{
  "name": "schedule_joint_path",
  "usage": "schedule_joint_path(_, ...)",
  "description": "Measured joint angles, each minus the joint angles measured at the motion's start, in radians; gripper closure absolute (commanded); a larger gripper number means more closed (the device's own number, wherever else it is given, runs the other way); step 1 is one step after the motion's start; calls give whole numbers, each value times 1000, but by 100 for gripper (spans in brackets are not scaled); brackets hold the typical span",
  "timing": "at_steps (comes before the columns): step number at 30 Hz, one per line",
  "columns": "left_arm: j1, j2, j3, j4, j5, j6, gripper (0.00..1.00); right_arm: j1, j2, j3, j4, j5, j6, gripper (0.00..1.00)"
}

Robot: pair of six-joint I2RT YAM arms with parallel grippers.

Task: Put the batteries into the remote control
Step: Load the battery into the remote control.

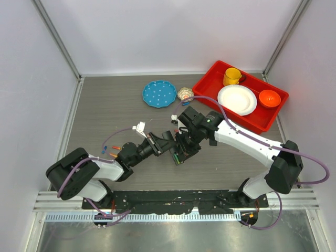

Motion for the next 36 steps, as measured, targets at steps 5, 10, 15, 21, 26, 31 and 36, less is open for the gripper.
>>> schedule_joint_path(5, -5, 12, 1, 10, -1, -3, 100, -5, 0, 0, -8, 8, -4, 76)
schedule_joint_path(10, -9, 23, 7, 11, 4, -4, 100, -8, 0, 0, -10, 12, -8, 74)
schedule_joint_path(15, -11, 32, 16, 11, 11, -3, 100, -10, 0, 0, -15, 16, -11, 71)
schedule_joint_path(21, -14, 38, 20, 17, 21, -5, 100, -10, 0, 5, -18, 25, -12, 68)
schedule_joint_path(26, -16, 44, 25, 26, 32, -8, 100, -11, 0, 25, -19, 38, -13, 67)
schedule_joint_path(31, -16, 48, 29, 31, 40, -9, 100, -11, 0, 35, -19, 47, -12, 67)
schedule_joint_path(36, -16, 51, 30, 34, 42, -9, 100, -11, 0, 49, -24, 53, -13, 67)
